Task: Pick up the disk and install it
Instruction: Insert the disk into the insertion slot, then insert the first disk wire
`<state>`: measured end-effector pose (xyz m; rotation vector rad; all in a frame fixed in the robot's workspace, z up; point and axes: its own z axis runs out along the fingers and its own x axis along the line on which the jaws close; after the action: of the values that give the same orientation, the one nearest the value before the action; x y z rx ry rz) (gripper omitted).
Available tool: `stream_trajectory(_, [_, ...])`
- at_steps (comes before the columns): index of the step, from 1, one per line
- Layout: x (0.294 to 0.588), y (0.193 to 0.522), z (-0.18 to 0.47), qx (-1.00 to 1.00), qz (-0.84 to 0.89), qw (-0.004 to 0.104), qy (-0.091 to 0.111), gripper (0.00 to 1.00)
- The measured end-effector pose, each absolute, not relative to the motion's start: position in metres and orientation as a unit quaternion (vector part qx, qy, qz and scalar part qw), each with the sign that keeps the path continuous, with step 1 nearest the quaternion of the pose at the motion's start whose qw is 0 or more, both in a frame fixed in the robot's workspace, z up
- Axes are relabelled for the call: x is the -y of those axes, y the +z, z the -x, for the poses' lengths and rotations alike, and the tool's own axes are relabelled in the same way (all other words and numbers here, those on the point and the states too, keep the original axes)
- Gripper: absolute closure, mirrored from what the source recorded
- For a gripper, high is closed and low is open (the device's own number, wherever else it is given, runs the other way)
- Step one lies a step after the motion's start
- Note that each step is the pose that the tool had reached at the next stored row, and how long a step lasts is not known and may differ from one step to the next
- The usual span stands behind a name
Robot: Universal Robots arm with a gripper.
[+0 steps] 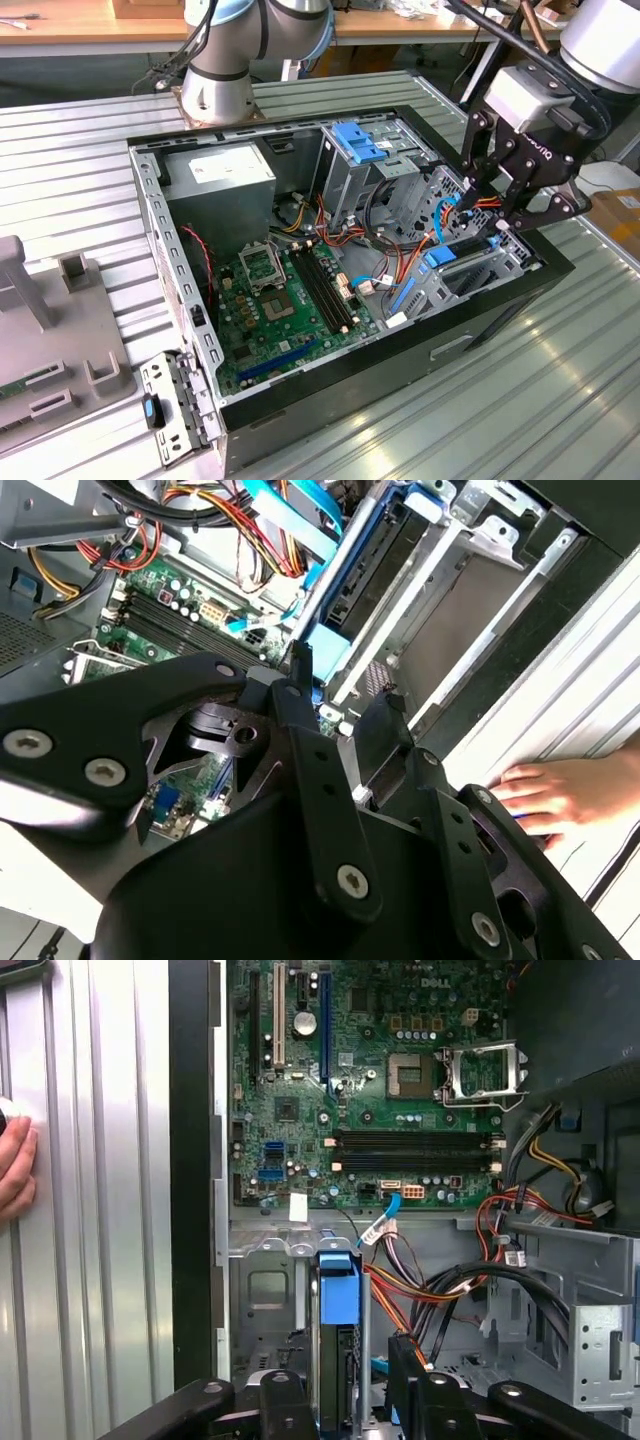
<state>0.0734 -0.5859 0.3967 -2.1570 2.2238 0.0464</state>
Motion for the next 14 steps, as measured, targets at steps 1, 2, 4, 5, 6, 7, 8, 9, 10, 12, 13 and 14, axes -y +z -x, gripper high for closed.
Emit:
stream_trajectory(1, [0.585, 0.396, -0.074, -0.717, 0.697, 0.021, 0.015, 0.56])
stream_trajectory(2, [0.583, 0.396, -0.079, -0.717, 0.697, 0.021, 0.015, 0.56])
stream_trajectory(4, [0.566, 0.394, -0.094, -0.717, 0.697, 0.021, 0.014, 0.56])
stream_trajectory(5, [0.566, 0.393, -0.094, -0.717, 0.697, 0.021, 0.014, 0.56])
stream_trajectory(6, [0.566, 0.394, -0.094, -0.717, 0.697, 0.021, 0.014, 0.56])
stream_trajectory(7, [0.566, 0.394, -0.094, -0.717, 0.697, 0.021, 0.014, 0.56])
stream_trajectory(8, [0.565, 0.394, -0.094, -0.717, 0.697, 0.021, 0.014, 0.56])
stream_trajectory(9, [0.565, 0.394, -0.094, -0.717, 0.697, 0.021, 0.014, 0.56])
stream_trajectory(10, [0.565, 0.394, -0.094, -0.717, 0.697, 0.021, 0.014, 0.56])
stream_trajectory(12, [0.565, 0.394, -0.094, -0.717, 0.697, 0.021, 0.014, 0.56])
stream_trajectory(13, [0.565, 0.394, -0.094, -0.717, 0.697, 0.021, 0.014, 0.56])
stream_trajectory(14, [0.565, 0.394, -0.094, -0.717, 0.697, 0.021, 0.014, 0.56])
